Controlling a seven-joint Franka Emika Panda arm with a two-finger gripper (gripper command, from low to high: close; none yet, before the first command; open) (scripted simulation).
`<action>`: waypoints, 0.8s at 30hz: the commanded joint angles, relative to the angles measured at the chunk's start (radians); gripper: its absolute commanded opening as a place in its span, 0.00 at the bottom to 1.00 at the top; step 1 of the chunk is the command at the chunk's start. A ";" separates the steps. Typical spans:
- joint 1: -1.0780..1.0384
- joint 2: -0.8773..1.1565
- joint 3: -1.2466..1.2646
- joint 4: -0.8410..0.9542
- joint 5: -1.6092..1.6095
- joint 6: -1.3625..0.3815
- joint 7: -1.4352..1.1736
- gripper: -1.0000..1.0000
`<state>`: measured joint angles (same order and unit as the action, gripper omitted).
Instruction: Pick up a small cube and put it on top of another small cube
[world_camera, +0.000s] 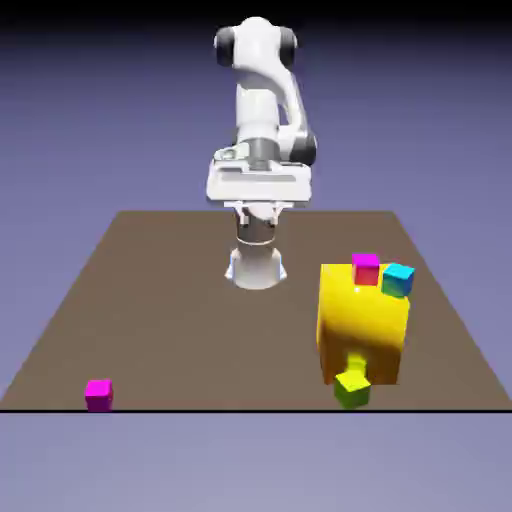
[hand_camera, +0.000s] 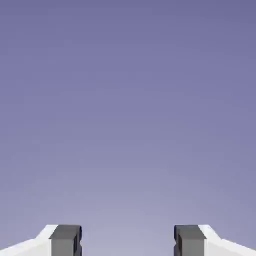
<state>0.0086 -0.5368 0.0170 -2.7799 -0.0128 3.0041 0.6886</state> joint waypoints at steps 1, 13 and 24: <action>-0.003 0.028 0.014 0.025 -0.011 -0.027 -0.044 0.50; -0.037 0.357 0.184 0.325 -0.137 -0.354 -0.565 0.50; -0.069 0.660 0.339 0.599 -0.254 -0.654 -1.044 0.50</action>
<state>-0.0588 0.1230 0.3559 -2.1805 -0.2665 2.3501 -0.3552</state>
